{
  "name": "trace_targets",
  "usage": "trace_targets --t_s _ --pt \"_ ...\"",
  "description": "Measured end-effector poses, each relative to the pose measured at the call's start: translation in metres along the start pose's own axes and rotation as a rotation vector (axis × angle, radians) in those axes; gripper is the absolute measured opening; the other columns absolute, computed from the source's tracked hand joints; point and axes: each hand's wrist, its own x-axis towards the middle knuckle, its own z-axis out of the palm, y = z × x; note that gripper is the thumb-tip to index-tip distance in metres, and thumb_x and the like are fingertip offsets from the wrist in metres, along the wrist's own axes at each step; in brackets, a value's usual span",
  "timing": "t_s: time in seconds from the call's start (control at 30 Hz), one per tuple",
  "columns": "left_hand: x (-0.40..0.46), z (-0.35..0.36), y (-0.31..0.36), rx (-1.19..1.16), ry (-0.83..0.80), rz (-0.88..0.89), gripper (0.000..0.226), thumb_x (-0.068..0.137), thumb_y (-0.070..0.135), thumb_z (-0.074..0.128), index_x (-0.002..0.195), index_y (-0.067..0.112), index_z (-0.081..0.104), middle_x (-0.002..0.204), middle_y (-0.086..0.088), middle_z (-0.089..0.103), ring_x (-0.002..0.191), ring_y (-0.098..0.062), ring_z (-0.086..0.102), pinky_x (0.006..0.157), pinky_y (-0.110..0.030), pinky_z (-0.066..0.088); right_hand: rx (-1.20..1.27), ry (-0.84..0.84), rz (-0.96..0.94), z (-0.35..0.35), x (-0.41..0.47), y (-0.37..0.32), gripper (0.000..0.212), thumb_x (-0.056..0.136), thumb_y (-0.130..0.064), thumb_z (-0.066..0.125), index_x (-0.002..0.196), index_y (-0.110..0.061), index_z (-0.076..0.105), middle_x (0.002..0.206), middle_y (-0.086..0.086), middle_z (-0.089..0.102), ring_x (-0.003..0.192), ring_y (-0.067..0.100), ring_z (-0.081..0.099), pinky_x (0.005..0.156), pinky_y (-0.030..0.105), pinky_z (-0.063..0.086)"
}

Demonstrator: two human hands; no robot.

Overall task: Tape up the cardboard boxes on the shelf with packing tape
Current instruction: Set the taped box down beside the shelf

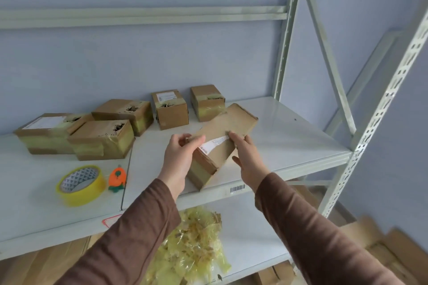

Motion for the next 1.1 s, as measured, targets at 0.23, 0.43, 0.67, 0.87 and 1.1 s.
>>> trace_targets --t_s 0.23,0.43,0.67,0.87,1.1 --pt "-0.035 0.027 0.004 -0.013 -0.426 0.085 0.041 0.083 0.033 0.075 0.123 0.041 0.068 0.11 0.006 0.077 0.096 -0.013 0.074 0.066 -0.018 0.055 0.078 -0.025 -0.081 -0.032 -0.053 -0.001 0.038 0.1 -0.037 0.059 0.134 -0.054 0.052 0.126 -0.017 0.069 0.121 0.012 0.063 0.099 0.045 0.055" --pt "-0.079 0.075 -0.031 -0.118 -0.601 0.271 0.056 0.089 0.019 0.07 0.14 0.035 0.051 0.134 0.008 0.063 0.122 -0.015 0.063 0.091 -0.032 0.058 0.08 0.187 -0.405 -0.081 -0.098 -0.011 0.058 0.1 -0.021 0.06 0.151 -0.043 0.041 0.131 0.001 0.069 0.122 0.026 0.066 0.106 0.055 0.051" --pt "-0.126 0.149 -0.068 -0.006 -0.866 0.334 0.072 0.095 0.021 0.071 0.154 0.042 0.036 0.148 0.01 0.05 0.131 -0.01 0.055 0.095 -0.027 0.057 0.02 0.563 -0.496 -0.163 -0.16 0.015 0.051 0.097 -0.039 0.063 0.141 -0.034 0.037 0.136 -0.001 0.059 0.124 0.018 0.063 0.098 0.039 0.057" --pt "-0.167 0.235 -0.121 0.063 -1.028 0.165 0.069 0.092 0.022 0.073 0.151 0.04 0.041 0.146 0.002 0.053 0.134 -0.017 0.054 0.107 -0.045 0.052 0.053 0.776 -0.389 -0.263 -0.189 0.043 0.05 0.094 -0.035 0.07 0.132 -0.022 0.041 0.136 0.011 0.06 0.124 0.026 0.063 0.103 0.05 0.054" --pt "-0.209 0.341 -0.192 0.132 -1.088 -0.09 0.057 0.089 0.038 0.074 0.128 0.069 0.046 0.125 0.03 0.065 0.121 0.003 0.06 0.103 -0.029 0.051 -0.006 0.796 -0.197 -0.391 -0.194 0.087 0.047 0.098 -0.024 0.069 0.14 -0.027 0.047 0.143 0.006 0.059 0.133 0.025 0.056 0.111 0.053 0.047"
